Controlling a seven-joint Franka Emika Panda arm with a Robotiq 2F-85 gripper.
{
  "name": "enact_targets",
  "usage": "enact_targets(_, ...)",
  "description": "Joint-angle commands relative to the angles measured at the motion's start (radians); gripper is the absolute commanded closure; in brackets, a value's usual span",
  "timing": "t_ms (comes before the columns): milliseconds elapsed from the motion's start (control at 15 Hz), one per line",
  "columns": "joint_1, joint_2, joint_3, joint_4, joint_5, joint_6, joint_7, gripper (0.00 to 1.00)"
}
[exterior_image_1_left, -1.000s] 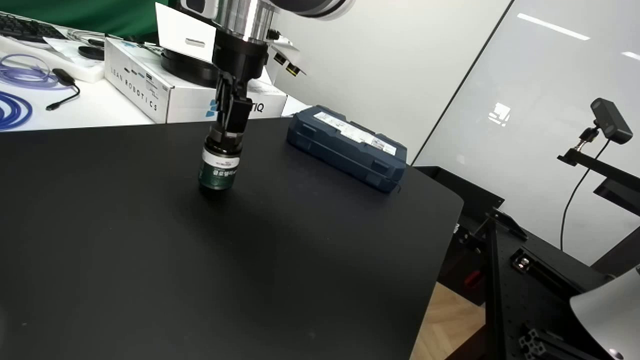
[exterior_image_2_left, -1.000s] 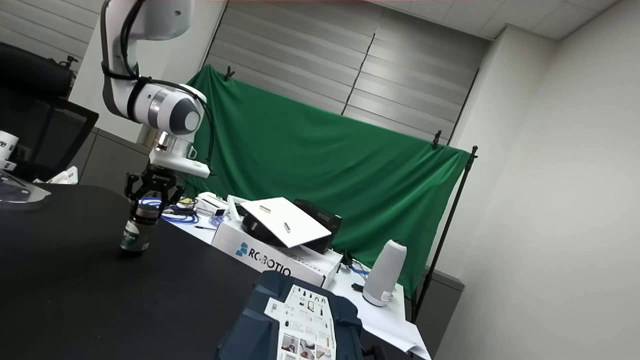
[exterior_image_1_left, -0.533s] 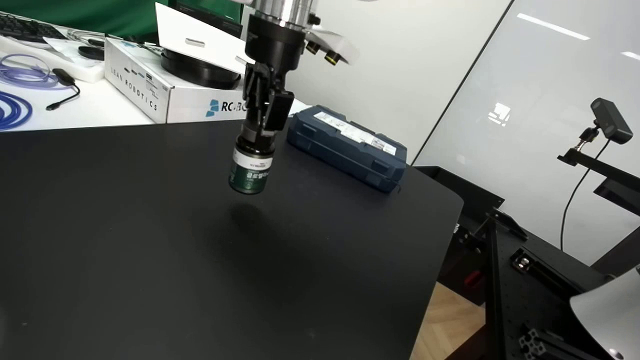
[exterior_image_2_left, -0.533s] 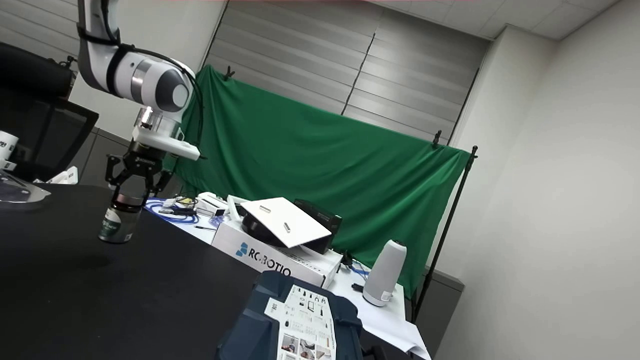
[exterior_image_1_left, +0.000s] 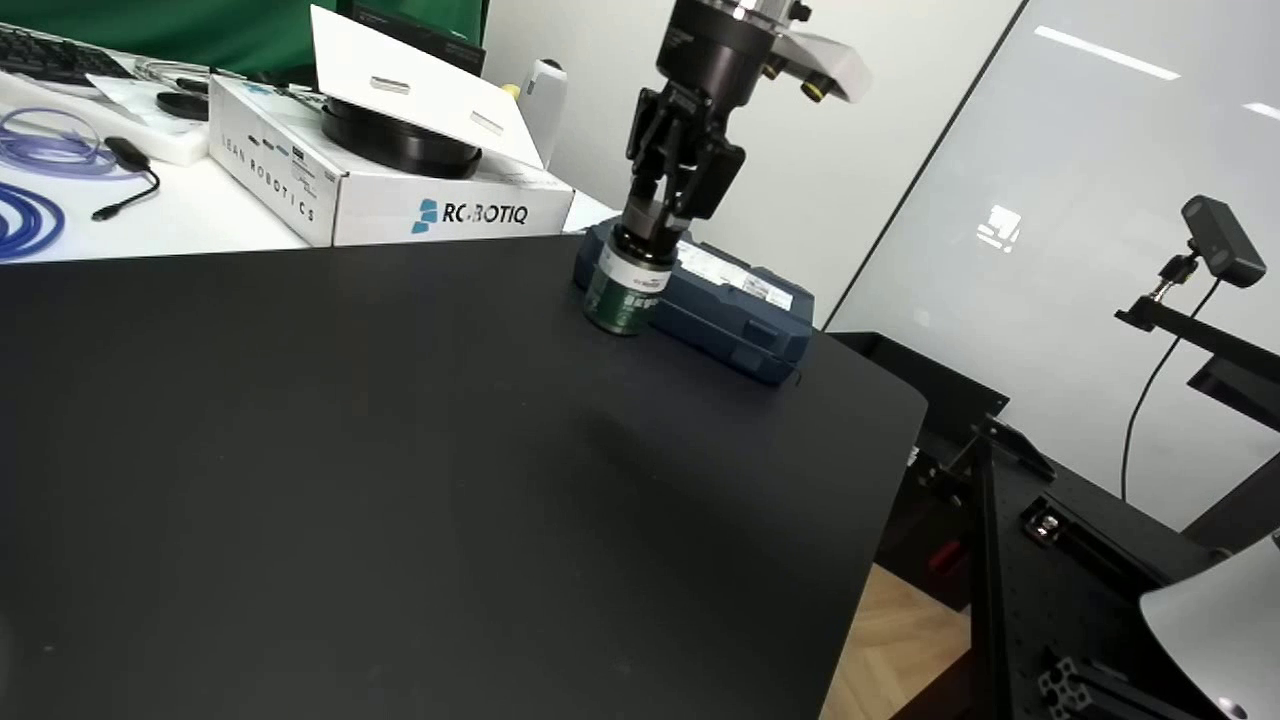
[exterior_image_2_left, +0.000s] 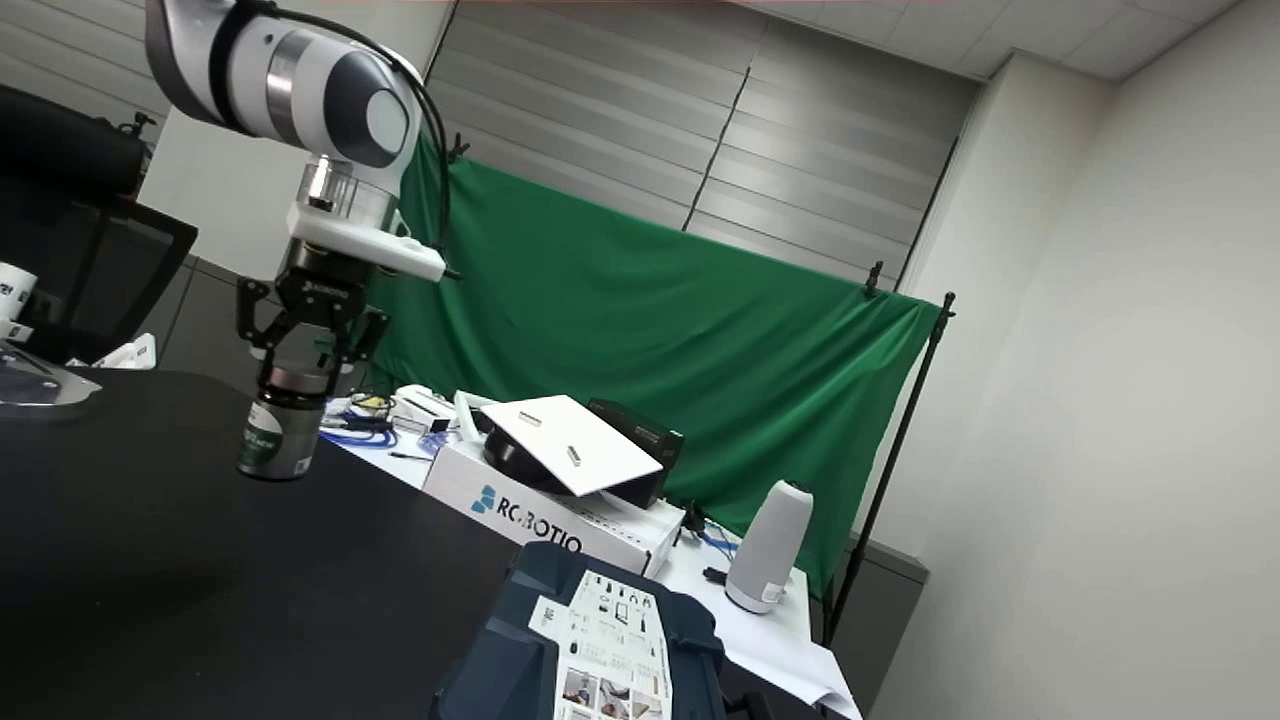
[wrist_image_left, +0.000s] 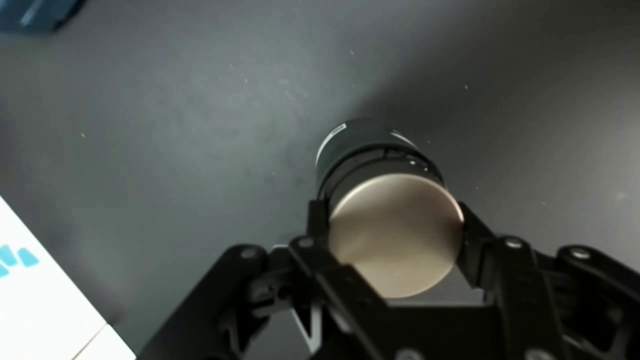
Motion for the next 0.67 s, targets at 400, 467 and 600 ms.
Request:
enact_targets(400,-0.178,-0.117,-0.198,-0.077,0.018,0.04,-0.062,0.64)
enact_targets(467,-0.193,-0.109,-0.214,-0.061,0.025,0.03,-0.066,0.64)
enact_targets(600,-0.221,-0.079,-0.243,-0.01,0.033,0.01,-0.068,0.64)
